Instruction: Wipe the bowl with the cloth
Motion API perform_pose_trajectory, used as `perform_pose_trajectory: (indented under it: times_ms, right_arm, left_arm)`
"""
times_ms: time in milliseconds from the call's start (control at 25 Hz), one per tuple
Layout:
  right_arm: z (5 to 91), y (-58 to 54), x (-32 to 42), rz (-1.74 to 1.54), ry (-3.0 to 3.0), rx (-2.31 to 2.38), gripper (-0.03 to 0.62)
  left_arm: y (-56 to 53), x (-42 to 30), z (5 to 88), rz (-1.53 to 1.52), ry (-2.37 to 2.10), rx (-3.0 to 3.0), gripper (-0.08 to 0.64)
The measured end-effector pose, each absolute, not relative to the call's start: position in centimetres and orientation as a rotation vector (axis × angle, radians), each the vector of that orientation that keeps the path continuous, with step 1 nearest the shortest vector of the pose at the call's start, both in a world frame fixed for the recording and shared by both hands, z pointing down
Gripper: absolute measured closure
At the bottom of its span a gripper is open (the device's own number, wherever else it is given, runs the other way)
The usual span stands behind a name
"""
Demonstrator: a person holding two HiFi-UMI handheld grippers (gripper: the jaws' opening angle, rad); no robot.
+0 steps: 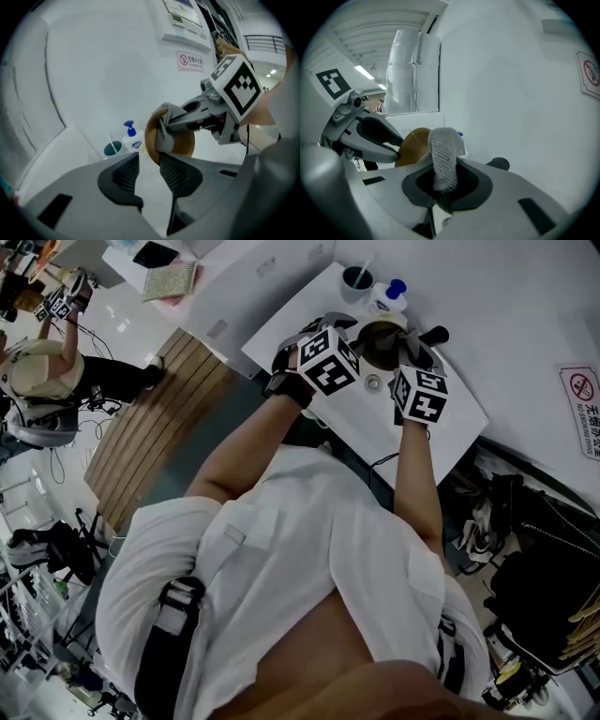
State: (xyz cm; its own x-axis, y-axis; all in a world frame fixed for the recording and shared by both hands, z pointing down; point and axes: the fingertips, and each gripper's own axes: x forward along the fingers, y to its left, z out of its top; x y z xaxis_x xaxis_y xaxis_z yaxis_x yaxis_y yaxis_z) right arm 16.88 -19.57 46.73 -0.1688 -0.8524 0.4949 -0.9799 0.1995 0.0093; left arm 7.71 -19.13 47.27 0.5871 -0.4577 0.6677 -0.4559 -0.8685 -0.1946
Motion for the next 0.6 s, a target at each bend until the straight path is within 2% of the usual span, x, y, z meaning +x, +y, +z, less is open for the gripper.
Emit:
perform_pose_trajectory:
  times_ms: [320,600]
  right_arm:
    - [47.1,-19.1,15.5,0.477,-2.141,1.677,0.540]
    - [47.9,-18.9,14.6,0.374,-2.102,1.512,0.517]
  left_arm:
    - [-19.0,8.3,48.3,-1.283,0.766,-2.779,0.463]
    - [-18.3,7.9,48.3,-1.459,0.560,-2.646,0.456]
